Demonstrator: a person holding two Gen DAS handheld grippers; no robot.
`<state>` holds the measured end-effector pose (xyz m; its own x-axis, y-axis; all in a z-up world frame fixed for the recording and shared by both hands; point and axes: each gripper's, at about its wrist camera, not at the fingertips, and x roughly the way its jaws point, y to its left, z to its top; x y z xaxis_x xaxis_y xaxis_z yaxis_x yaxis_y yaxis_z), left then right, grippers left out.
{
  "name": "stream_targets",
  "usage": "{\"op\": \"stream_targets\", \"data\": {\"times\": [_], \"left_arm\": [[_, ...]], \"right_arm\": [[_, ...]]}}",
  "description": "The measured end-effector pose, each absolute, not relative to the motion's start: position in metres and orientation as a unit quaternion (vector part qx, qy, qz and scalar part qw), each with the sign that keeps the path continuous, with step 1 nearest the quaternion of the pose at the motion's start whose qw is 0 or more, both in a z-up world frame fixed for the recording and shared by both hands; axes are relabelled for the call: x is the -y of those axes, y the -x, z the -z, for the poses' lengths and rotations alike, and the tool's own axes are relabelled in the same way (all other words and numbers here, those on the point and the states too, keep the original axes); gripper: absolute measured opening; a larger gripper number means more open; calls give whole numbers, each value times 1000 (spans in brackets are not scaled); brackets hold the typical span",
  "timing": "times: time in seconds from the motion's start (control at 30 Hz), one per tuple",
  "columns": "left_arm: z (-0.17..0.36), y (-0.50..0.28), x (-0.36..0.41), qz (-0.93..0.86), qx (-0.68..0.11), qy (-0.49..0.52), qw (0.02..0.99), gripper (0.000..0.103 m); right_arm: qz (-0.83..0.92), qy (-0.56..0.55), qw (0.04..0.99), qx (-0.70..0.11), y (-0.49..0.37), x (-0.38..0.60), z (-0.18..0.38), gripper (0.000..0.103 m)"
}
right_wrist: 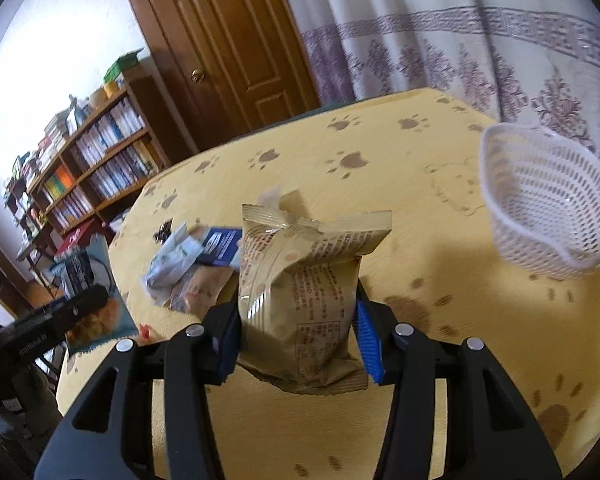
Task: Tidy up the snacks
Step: 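Carry the gold-brown cookie bag into the white basket and open the right gripper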
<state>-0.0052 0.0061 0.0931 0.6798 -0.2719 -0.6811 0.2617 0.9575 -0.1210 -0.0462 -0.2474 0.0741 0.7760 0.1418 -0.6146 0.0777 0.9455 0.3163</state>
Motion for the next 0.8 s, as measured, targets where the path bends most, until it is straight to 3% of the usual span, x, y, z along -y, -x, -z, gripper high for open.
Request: {"op": "stream_targets", "data": {"times": [0.8], "left_arm": [[-102,17,67,185,-365,-51,911,49]], "right_arm": [[172,-233,930,-227,107,421,-104,50]]}}
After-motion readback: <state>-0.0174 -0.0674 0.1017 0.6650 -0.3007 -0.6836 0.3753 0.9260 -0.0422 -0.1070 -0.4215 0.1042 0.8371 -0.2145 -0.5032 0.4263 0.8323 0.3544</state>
